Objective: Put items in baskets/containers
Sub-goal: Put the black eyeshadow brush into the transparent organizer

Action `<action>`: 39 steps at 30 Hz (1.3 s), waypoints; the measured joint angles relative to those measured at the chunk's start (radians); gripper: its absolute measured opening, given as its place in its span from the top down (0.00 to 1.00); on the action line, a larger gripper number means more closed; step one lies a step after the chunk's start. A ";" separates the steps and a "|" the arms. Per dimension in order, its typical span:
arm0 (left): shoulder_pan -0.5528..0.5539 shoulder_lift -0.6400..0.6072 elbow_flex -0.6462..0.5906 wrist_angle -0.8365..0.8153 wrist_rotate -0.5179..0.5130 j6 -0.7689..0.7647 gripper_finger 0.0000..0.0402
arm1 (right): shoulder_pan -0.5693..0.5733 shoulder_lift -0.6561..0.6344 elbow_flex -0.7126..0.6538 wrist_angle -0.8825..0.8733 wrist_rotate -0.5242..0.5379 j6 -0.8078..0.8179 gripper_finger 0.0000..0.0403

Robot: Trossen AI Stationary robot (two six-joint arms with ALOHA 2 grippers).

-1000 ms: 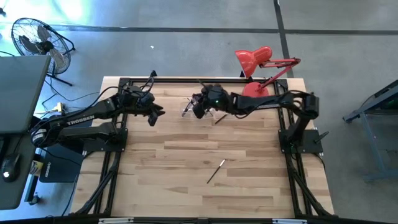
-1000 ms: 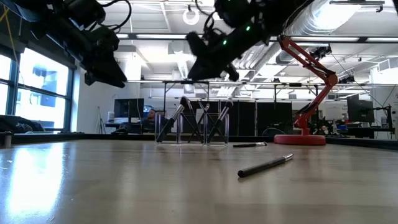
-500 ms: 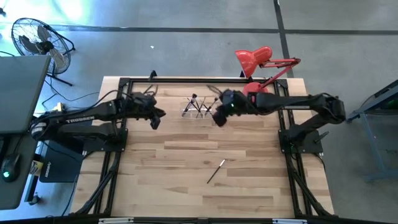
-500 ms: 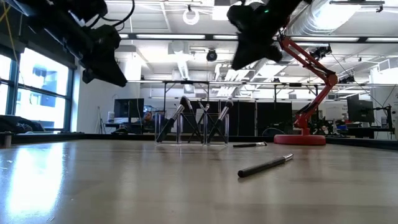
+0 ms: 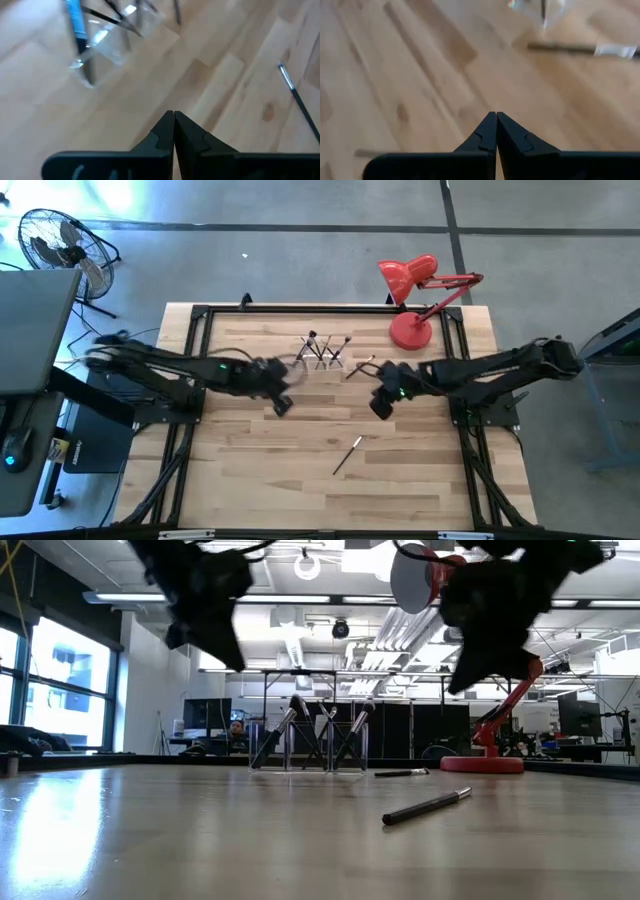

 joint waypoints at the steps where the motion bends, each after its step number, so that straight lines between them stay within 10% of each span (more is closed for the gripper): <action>1: -0.021 0.053 0.046 -0.021 -0.001 -0.014 1.00 | 0.016 -0.020 -0.028 0.003 -0.006 0.018 0.99; 20: -0.180 0.779 0.889 -0.261 0.127 -0.117 0.98 | 0.188 -0.149 -0.239 0.010 -0.006 0.098 0.99; 39: -0.180 0.937 0.970 -0.155 0.136 -0.115 0.75 | 0.258 -0.149 -0.239 0.008 -0.018 0.101 1.00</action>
